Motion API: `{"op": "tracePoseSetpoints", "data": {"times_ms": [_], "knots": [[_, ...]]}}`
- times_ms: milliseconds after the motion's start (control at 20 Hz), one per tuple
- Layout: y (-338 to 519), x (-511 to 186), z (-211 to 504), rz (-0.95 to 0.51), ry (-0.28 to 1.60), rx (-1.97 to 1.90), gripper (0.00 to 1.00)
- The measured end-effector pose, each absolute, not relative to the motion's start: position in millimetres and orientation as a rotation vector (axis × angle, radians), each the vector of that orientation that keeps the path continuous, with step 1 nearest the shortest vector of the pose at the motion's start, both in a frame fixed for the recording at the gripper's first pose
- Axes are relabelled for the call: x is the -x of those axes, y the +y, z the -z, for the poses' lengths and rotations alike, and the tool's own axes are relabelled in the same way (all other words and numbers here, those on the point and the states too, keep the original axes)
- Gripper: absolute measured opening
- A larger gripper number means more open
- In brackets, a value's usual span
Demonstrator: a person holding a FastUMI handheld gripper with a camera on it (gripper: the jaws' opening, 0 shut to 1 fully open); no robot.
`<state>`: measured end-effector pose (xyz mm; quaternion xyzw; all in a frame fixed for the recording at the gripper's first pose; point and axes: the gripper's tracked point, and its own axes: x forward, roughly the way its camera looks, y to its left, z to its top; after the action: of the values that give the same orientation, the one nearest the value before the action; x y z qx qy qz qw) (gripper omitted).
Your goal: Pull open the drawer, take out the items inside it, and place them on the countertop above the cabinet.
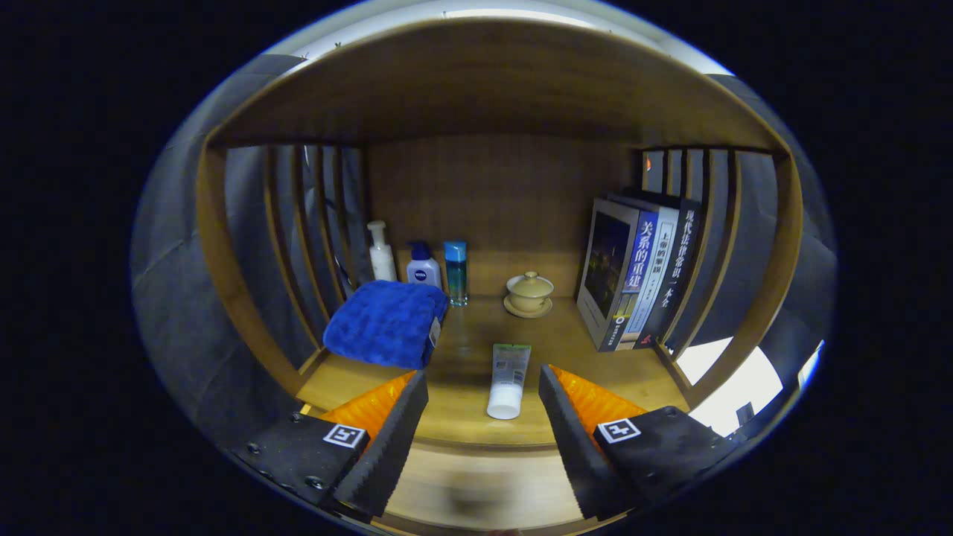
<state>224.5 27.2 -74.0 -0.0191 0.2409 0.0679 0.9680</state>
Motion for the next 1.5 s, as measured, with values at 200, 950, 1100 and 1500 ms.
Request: {"op": "tracePoseSetpoints", "data": {"times_ms": [200, 950, 1100, 1500], "knots": [[40, -179, 60, -0.194, 0.414, 0.014, 0.97], [-74, -47, 98, -0.010, 0.145, 0.121, 0.98], [-69, -14, 120, 0.003, 0.113, 0.130, 0.98], [-30, 5, 236, -0.030, 0.165, 0.152, 0.99]]}}
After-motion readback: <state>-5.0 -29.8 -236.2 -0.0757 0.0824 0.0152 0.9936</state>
